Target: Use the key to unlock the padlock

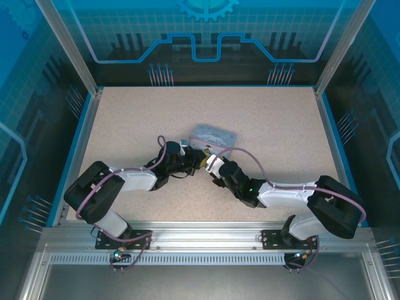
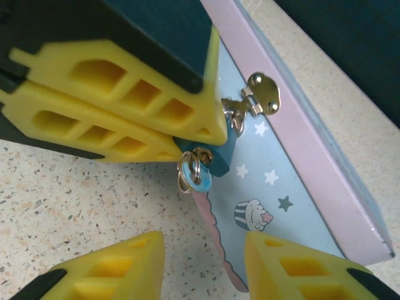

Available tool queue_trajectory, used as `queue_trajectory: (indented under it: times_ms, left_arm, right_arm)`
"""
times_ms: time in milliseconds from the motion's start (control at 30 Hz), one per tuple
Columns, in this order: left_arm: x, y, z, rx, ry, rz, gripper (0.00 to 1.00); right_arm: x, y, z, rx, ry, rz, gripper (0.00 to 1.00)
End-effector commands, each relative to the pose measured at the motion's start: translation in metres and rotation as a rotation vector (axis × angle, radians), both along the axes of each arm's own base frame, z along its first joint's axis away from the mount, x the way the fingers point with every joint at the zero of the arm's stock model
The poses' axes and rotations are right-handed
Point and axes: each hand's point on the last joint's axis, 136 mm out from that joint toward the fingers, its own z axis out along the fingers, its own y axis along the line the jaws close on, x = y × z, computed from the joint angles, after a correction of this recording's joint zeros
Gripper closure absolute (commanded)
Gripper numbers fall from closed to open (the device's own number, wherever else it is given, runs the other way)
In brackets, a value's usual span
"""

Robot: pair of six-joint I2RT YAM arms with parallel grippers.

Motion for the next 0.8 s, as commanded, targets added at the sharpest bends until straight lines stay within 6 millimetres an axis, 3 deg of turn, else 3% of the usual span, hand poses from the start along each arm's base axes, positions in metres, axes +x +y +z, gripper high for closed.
queue_trajectory:
  times_ms: [0, 500, 567, 767]
  left_arm:
    - [0.003, -0.006, 0.03, -0.043, -0.077, -0.032, 1.0]
    - [0.002, -0.006, 0.029, -0.041, -0.074, -0.036, 1.0]
    - [0.001, -0.006, 0.028, -0.041, -0.071, -0.036, 1.0]
    - [0.001, -0.005, 0.027, -0.041, -0.07, -0.034, 1.0]
  right_arm:
    - [0.006, 0.003, 0.018, -0.046, -0.104, -0.013, 0.6]
    - [0.013, 0.028, 0.03, -0.081, -0.155, 0.063, 0.59]
    - [0.013, 0.031, 0.03, -0.082, -0.152, 0.07, 0.63]
    - [0.014, 0.032, 0.026, -0.086, -0.141, 0.065, 0.87]
